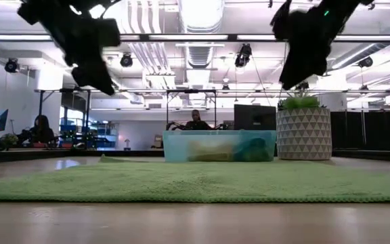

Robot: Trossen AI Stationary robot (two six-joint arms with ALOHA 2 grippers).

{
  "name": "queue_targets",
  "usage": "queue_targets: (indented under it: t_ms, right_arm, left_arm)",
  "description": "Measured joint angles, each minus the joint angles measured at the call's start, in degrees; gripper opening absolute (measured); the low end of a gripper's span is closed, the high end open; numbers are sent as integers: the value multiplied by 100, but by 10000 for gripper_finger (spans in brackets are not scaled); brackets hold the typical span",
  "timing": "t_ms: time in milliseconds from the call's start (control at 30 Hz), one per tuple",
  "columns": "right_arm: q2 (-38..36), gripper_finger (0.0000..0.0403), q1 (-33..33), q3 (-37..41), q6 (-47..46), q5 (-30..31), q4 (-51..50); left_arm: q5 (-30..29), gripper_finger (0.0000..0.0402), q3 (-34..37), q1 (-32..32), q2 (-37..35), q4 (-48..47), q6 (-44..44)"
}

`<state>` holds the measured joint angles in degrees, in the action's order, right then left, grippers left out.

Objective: Fold microfiber towels
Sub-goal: Fold the green microfiber cloth

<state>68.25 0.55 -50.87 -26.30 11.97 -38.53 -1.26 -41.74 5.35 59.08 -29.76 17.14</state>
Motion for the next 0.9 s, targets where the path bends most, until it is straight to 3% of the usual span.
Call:
queue_targets:
  t_ms: [67, 133, 300, 433, 633, 733, 900]
  right_arm:
    - [-165, 166, -326, 74, 0, -493, 171]
    - [-248, 166, -823, 139, -62, -746, 399]
    - [-79, 158, -2291, 183, -619, -752, 1214]
    - [328, 153, -3302, 183, -1064, -276, 1873]
    - [1073, 160, -4207, 162, -2006, 127, 2033]
    - [1435, 173, -4447, 162, -2147, 155, 2124]
    - [1968, 203, -4608, 159, -1894, 171, 2116]
  left_arm:
    - [987, 153, 124, -154, -235, -4, -110]
    - [1611, 143, 267, -457, -411, -10, -82]
    - [1793, 125, 647, -1783, -741, 235, 454]
    - [1216, 122, 737, -3068, -687, 625, 1063]
    - [-637, 122, 692, -4662, -22, 1835, 1368]
    - [-1086, 123, 698, -4970, 580, 2518, 1146]
    - [-1101, 123, 670, -4996, 1504, 3097, 1354]
